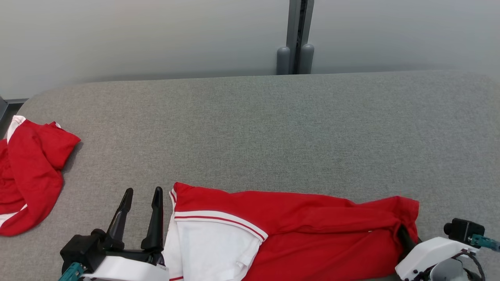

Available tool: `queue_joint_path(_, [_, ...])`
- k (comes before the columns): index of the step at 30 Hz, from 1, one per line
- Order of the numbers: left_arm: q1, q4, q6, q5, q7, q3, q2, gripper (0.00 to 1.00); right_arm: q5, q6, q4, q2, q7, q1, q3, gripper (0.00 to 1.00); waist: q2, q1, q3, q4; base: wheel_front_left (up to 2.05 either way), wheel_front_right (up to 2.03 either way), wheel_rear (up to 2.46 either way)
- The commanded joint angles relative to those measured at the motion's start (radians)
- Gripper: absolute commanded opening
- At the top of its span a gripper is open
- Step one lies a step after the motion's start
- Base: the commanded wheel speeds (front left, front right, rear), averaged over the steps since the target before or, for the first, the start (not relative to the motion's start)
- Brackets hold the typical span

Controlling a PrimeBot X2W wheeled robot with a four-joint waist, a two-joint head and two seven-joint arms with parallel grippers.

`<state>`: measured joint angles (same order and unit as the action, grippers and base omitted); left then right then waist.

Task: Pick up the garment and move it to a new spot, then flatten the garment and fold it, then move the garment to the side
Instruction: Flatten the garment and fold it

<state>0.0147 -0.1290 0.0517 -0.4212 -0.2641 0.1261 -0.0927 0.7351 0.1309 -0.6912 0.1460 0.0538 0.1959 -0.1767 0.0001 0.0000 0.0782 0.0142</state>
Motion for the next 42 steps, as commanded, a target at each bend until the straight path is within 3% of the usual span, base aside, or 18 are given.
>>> queue_joint_path(1, [-0.016,-0.002,0.006,0.008,0.0,-0.007,-0.002,1.0,0.012,0.0,-0.003,0.02,0.011,0.022,-0.001,0.0,-0.0001,0.0,-0.001,-0.002,0.0,0.0,0.0])
queue_joint_path(11, [-0.024,0.0,0.021,0.026,0.0,-0.017,0.012,1.0,0.01,0.0,-0.071,0.154,0.05,0.12,0.078,0.0,-0.0001,0.0,-0.005,-0.002,0.0,0.0,0.0])
queue_joint_path(19, [-0.013,-0.005,0.029,0.029,0.0,-0.03,0.024,1.0,-0.03,0.0,-0.082,0.188,0.078,0.156,0.122,0.0,-0.0001,0.0,-0.023,0.012,0.0,0.0,0.0])
queue_joint_path(26, [0.017,-0.013,0.03,0.021,0.0,-0.054,0.033,1.0,-0.051,0.0,0.106,0.139,0.041,0.106,0.1,0.0,-0.0001,0.0,-0.058,0.022,0.0,0.0,0.0])
queue_joint_path(34, [0.024,-0.029,0.039,0.023,0.0,-0.047,0.038,1.0,-0.067,0.0,0.385,0.009,-0.093,-0.001,0.033,0.0,-0.0001,0.0,-0.079,0.057,0.0,0.0,0.0])
queue_joint_path(42, [-0.007,-0.055,0.051,0.033,0.0,-0.038,0.039,1.0,-0.042,0.0,0.413,-0.076,-0.142,-0.034,-0.034,0.0,-0.0001,0.0,-0.062,0.151,0.0,0.0,0.0])
